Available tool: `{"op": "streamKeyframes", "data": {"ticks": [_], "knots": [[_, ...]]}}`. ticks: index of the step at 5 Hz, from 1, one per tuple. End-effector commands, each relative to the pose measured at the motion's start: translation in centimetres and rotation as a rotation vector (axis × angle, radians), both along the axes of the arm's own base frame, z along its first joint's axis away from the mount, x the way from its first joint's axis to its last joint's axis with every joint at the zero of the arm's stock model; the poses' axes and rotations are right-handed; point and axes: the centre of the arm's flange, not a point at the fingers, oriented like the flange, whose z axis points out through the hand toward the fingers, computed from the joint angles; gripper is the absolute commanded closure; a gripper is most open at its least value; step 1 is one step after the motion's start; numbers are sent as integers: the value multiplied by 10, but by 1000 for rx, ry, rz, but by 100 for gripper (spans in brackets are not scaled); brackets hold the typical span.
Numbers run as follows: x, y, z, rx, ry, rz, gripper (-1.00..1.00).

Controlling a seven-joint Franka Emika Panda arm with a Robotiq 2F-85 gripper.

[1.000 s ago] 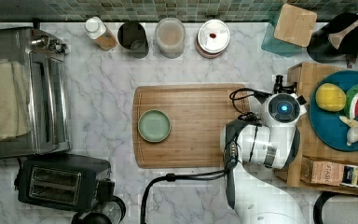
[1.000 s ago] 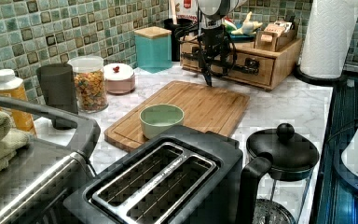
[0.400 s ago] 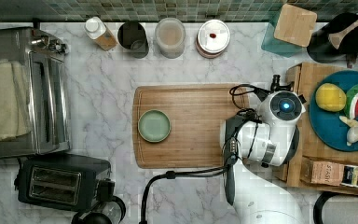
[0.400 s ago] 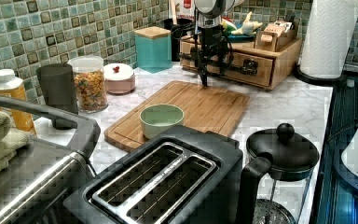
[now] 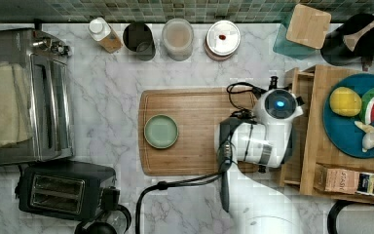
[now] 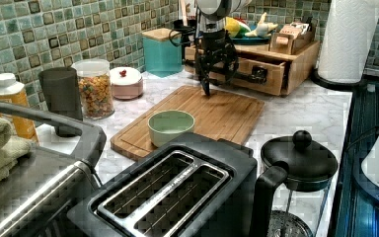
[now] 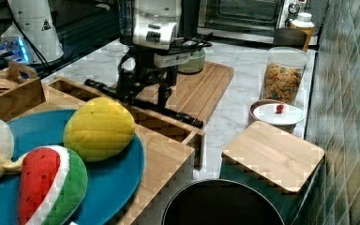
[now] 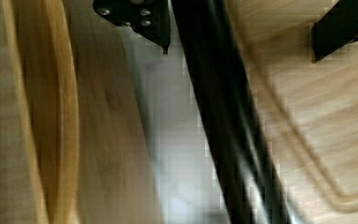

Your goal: Open the drawer.

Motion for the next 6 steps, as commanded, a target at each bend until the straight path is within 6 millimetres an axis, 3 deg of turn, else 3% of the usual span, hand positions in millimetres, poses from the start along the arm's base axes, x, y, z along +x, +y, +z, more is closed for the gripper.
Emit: {"op": "streamKeyframes", "data": {"ticks": [1, 2, 6], "knots": [[35, 269, 73, 37, -143, 246, -100], [31, 280, 72, 45, -176, 243, -100], [31, 280, 72, 45, -176, 243, -100]]}}
